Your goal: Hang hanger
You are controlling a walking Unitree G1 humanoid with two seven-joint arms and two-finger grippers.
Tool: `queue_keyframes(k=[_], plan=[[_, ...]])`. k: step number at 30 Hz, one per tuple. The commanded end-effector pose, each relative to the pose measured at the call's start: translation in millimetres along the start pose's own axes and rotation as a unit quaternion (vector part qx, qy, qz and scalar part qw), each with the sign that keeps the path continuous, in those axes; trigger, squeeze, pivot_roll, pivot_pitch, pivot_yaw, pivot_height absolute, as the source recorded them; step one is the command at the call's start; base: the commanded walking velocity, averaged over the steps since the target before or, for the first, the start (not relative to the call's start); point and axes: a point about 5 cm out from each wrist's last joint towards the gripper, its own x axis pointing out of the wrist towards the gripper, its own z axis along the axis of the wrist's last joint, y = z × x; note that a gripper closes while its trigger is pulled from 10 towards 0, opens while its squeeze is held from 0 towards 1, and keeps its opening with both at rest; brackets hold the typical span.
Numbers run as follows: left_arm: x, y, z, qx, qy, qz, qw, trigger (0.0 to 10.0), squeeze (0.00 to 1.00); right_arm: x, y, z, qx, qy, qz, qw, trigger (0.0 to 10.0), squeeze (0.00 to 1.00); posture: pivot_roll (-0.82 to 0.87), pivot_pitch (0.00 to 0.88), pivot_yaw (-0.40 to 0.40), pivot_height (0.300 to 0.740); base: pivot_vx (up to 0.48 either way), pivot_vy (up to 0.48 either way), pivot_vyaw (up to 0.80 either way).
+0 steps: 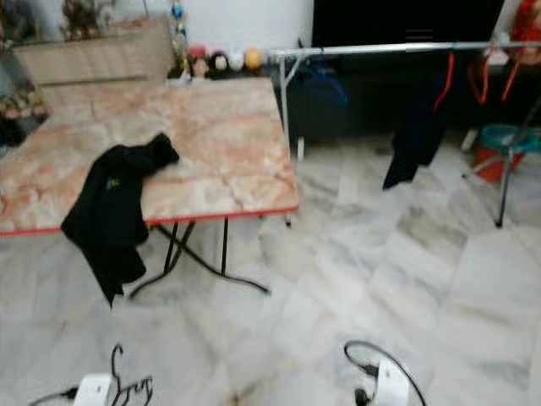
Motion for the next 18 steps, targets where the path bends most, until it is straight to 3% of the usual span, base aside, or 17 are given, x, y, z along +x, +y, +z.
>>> queue_keyframes(k=[1, 6, 10, 18], plan=[[0.0, -2.5, -1.8, 0.000, -0.001, -0.003, 1.000, 10.0, 0.00, -1.2, -10.5, -3.8, -0.001, 0.008, -0.013, 1.000, 10.0, 0.00, 0.01, 0.000, 0.034, 0.740, 0.000, -0.405, 0.00], [-0.5, -2.2, -4.5, 0.003, 0.001, -0.008, 1.000, 10.0, 0.00, -1.8, -15.2, -5.4, -0.012, 0.015, -0.015, 1.000, 10.0, 0.00, 0.01, 0.000, 0.034, 0.740, 0.000, -0.405, 0.00], [-0.9, -2.5, -6.3, 0.007, 0.004, -0.014, 1.000, 10.0, 0.00, -2.8, 3.1, -18.1, -0.012, 0.016, -0.005, 1.000, 10.0, 0.00, 0.00, 0.000, 0.038, 0.740, 0.000, -0.403, 0.00], [-0.8, -2.5, -4.8, 0.011, 0.001, -0.020, 1.000, 10.0, 0.00, -2.3, 6.7, -16.0, -0.018, 0.014, 0.001, 1.000, 10.0, 0.00, -0.01, 0.000, 0.038, 0.740, 0.000, -0.400, 0.00]])
